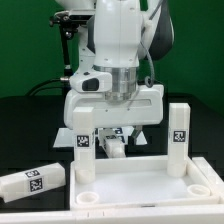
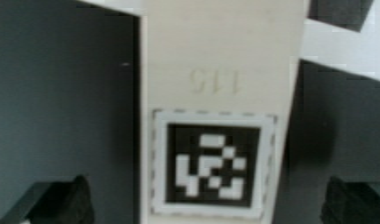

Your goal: Assemble desk

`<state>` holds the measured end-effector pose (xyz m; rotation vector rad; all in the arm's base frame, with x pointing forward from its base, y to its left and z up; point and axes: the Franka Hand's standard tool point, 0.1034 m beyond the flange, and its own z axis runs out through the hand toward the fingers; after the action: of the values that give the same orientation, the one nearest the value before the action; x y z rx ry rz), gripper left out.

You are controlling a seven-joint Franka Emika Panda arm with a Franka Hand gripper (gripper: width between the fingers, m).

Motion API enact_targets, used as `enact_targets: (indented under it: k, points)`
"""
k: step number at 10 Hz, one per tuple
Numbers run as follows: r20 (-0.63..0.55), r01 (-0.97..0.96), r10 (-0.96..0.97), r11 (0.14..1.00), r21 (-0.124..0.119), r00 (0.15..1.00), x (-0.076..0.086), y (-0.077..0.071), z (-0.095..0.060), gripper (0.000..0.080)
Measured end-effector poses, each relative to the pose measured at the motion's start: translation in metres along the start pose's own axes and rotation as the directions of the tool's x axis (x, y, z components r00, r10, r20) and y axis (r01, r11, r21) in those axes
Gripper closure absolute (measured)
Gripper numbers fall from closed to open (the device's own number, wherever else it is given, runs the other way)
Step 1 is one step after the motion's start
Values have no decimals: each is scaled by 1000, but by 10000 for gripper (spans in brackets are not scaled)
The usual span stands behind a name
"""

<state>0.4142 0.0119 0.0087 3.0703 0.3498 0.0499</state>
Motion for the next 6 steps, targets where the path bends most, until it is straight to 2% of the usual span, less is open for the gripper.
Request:
enact_targets:
  k: [2,5,6]
  points:
    - [3,7,-7,1000,1,1000,-1,-3,1,150]
    - [2,38,-38,999,1,999,0,-3,1,518]
    - [8,83,-83,997,2,996,-1,-2,0,518]
